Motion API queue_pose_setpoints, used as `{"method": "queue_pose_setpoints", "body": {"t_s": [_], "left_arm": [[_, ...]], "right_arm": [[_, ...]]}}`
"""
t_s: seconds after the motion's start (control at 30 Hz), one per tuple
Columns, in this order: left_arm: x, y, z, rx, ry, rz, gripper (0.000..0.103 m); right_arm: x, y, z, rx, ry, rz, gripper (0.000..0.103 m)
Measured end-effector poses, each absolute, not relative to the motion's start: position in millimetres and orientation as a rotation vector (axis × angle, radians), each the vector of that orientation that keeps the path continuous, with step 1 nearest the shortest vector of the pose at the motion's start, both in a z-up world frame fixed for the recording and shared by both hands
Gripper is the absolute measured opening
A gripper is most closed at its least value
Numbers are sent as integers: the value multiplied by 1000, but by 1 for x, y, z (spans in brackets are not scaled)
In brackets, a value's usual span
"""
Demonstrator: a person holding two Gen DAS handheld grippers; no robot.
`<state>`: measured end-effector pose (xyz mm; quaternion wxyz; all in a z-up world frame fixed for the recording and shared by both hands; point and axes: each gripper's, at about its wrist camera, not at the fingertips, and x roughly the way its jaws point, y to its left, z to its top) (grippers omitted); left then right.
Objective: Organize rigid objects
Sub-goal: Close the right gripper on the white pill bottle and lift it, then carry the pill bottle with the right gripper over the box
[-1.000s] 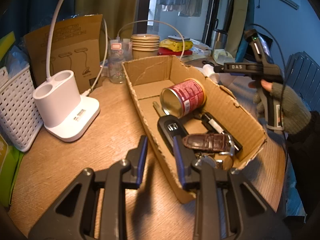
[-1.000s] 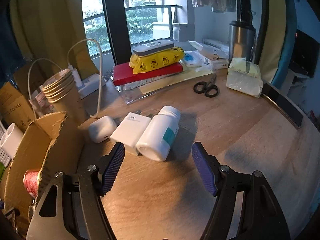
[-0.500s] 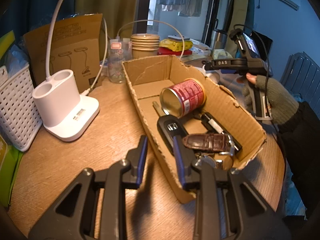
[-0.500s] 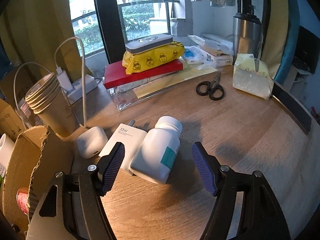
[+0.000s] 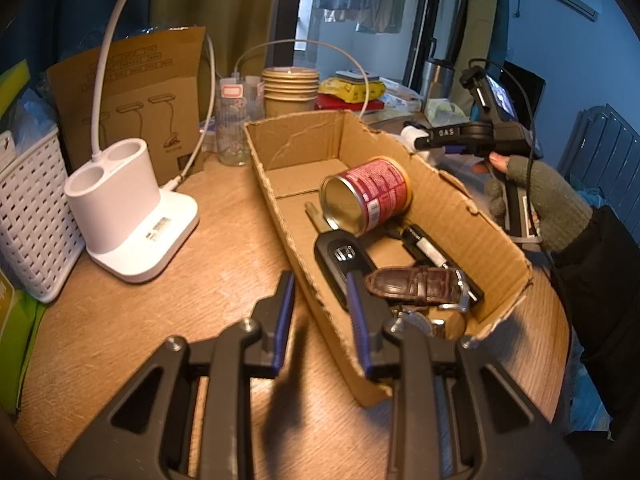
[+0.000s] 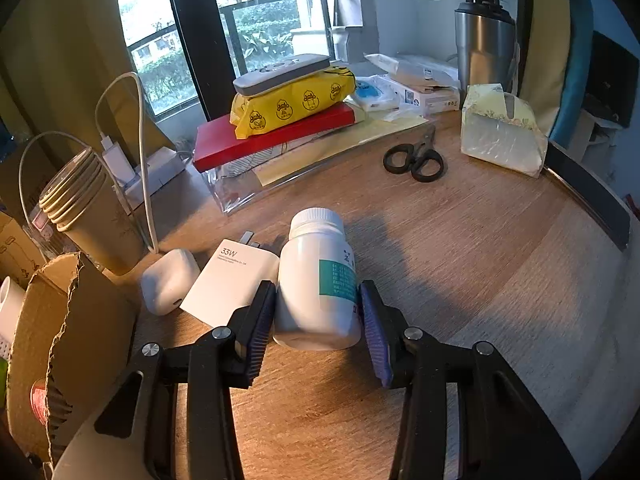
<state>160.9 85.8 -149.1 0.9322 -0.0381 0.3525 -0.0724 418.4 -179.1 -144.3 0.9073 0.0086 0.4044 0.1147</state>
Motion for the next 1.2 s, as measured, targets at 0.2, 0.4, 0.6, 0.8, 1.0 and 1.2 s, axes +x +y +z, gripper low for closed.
{"method": "queue_pose_setpoints", "body": {"t_s": [0.2, 0.4, 0.6, 0.8, 1.0, 1.2], "left_arm": [[161, 87, -149, -79, 721, -148, 28], [161, 86, -149, -79, 722, -149, 28], [161, 86, -150, -78, 721, -147, 28], [161, 86, -150, -78, 721, -148, 28], [161, 86, -150, -78, 721, -147, 28], [161, 86, -150, -78, 721, -147, 28]], "right_arm": [[409, -184, -140, 28, 811, 237, 45], [395, -185, -131, 37, 789, 255, 45], [371, -179, -116, 43, 754, 294, 45], [344, -173, -98, 59, 714, 344, 45], [316, -163, -79, 64, 682, 404, 45], [290, -137, -65, 28, 660, 492, 45]]}}
